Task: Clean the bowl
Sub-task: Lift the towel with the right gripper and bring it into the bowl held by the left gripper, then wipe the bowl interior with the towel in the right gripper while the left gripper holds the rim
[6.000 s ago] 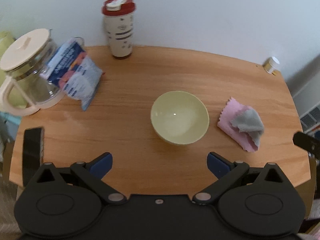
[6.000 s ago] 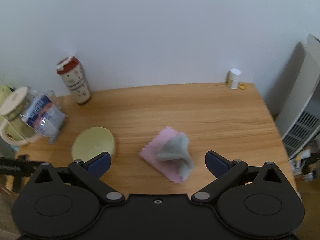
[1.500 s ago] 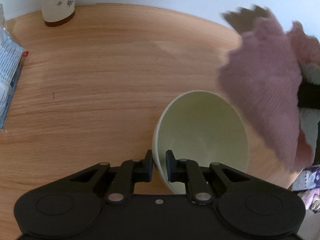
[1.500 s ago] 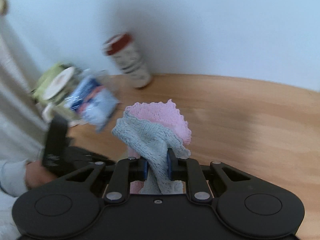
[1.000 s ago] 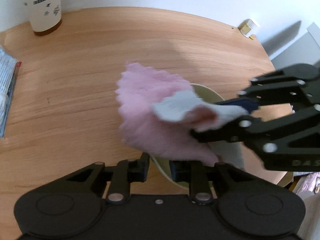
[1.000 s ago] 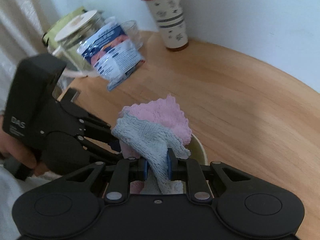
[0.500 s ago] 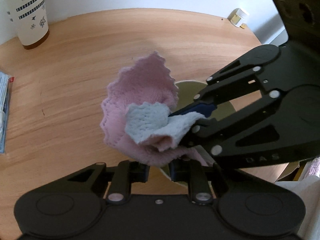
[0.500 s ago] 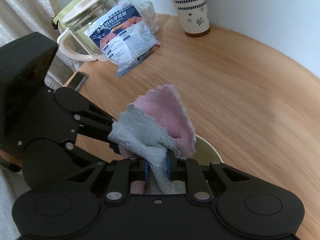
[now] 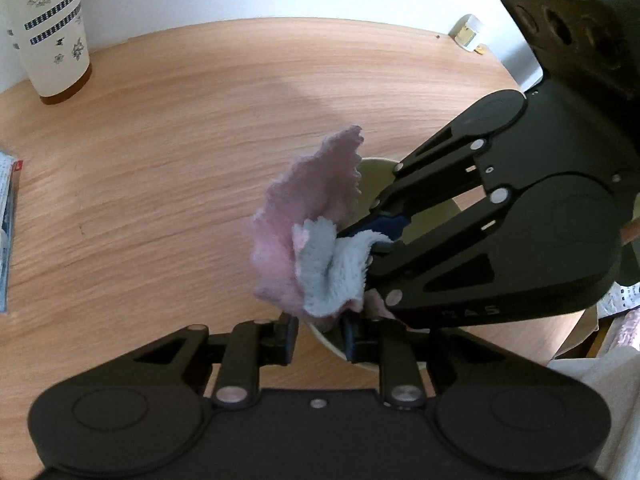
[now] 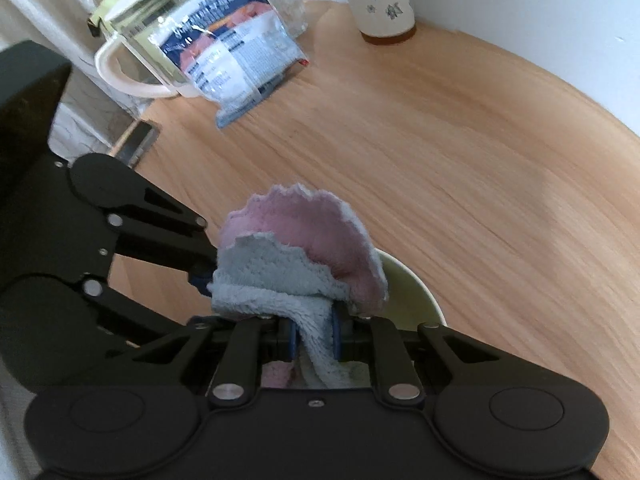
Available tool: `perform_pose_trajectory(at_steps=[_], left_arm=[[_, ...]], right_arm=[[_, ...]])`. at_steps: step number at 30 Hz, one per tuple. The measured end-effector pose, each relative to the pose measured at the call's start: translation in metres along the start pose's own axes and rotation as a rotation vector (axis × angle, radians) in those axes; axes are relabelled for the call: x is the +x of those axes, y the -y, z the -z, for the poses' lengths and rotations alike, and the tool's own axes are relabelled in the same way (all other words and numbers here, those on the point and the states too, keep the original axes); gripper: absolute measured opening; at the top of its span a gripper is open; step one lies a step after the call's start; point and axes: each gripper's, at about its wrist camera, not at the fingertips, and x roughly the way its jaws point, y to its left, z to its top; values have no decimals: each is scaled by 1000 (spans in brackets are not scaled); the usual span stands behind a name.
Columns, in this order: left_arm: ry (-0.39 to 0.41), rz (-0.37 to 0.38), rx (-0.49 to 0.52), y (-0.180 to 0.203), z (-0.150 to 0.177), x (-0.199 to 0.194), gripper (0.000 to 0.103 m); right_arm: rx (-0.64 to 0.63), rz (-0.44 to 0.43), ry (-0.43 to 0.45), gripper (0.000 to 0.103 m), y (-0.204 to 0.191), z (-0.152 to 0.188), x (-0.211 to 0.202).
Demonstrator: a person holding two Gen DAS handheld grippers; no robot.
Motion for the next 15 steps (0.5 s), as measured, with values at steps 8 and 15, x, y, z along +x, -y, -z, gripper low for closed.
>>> perform_pose_trajectory(at_steps=[8, 15], left_arm=[[10, 1, -3, 4, 3, -1, 22], [13, -36, -4, 3, 0, -4, 16]], right_arm=[[-33, 42, -64, 13, -1, -3, 2], [-135, 136, -152, 13, -12, -2, 1]])
